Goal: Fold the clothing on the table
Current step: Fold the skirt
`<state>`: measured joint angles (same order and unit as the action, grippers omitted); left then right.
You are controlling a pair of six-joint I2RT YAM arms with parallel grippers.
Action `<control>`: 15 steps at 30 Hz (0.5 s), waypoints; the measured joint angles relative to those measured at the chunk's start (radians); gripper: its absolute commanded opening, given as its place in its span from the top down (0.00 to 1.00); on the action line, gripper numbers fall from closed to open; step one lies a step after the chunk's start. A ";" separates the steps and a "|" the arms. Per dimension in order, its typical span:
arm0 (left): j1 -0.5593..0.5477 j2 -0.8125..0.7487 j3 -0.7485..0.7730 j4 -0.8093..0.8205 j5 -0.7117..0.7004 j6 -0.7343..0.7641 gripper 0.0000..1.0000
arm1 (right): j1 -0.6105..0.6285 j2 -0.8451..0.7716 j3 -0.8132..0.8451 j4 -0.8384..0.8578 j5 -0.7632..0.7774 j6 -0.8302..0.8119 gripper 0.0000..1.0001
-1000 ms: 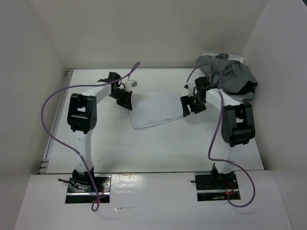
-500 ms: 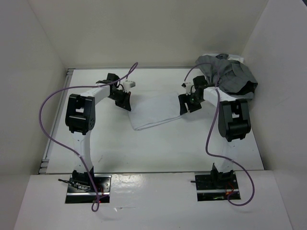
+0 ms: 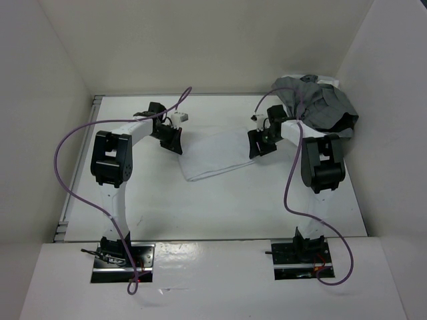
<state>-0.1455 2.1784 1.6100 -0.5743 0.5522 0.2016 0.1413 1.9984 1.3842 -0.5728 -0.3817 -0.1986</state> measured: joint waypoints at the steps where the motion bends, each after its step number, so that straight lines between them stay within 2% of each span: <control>1: 0.000 0.000 0.000 0.000 0.000 0.000 1.00 | 0.000 0.004 0.005 0.002 -0.002 0.000 0.37; 5: 0.000 0.000 0.000 0.000 0.000 0.000 1.00 | 0.000 0.018 0.022 0.004 -0.016 0.000 0.38; 8: 0.000 0.000 0.000 0.000 0.000 0.000 1.00 | 0.000 0.025 0.030 0.005 -0.025 0.000 0.43; 15: 0.000 0.000 0.000 -0.001 0.000 0.000 1.00 | 0.000 0.037 0.030 0.006 -0.045 -0.003 0.66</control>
<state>-0.1455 2.1784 1.6100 -0.5751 0.5522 0.2016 0.1413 2.0354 1.4143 -0.5667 -0.4263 -0.2016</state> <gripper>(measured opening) 0.019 0.394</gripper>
